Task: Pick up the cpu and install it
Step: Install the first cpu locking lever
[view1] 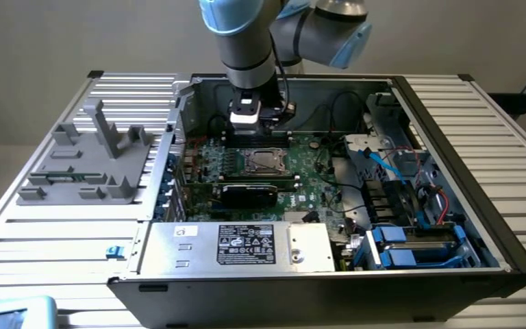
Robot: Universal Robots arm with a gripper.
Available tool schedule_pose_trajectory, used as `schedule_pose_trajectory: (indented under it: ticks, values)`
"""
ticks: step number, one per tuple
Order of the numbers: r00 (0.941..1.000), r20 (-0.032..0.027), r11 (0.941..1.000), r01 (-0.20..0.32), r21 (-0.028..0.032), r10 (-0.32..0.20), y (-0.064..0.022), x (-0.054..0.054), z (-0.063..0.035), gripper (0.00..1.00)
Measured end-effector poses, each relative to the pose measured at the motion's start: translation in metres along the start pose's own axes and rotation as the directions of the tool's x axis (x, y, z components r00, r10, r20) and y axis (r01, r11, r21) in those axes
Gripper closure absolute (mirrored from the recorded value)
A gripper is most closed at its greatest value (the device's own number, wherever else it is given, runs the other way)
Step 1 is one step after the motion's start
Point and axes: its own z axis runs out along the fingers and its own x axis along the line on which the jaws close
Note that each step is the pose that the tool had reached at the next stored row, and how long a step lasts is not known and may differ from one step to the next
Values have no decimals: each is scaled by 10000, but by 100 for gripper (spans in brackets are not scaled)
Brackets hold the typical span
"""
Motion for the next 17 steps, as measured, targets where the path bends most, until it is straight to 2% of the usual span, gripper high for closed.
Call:
schedule_pose_trajectory:
  ticks: [2,4,5,7,10,12,14,17]
  values:
    - [9999,169,9998,-4,-176,7,-5,-1,2,89]
    - [9995,325,9992,0,-389,13,-9,-3,3,89]
    - [9993,375,9986,10,-531,10,-9,-3,3,89]
    - [9992,411,9963,59,-859,-24,-9,-2,2,89]
    - [9989,466,9899,133,-1411,-68,-9,-2,2,89]
    - [9986,524,9857,162,-1676,-75,-10,-2,-1,89]
    - [9985,549,9830,178,-1830,-79,-17,0,-21,89]
    - [9984,560,9802,197,-1972,-88,-40,10,-82,89]
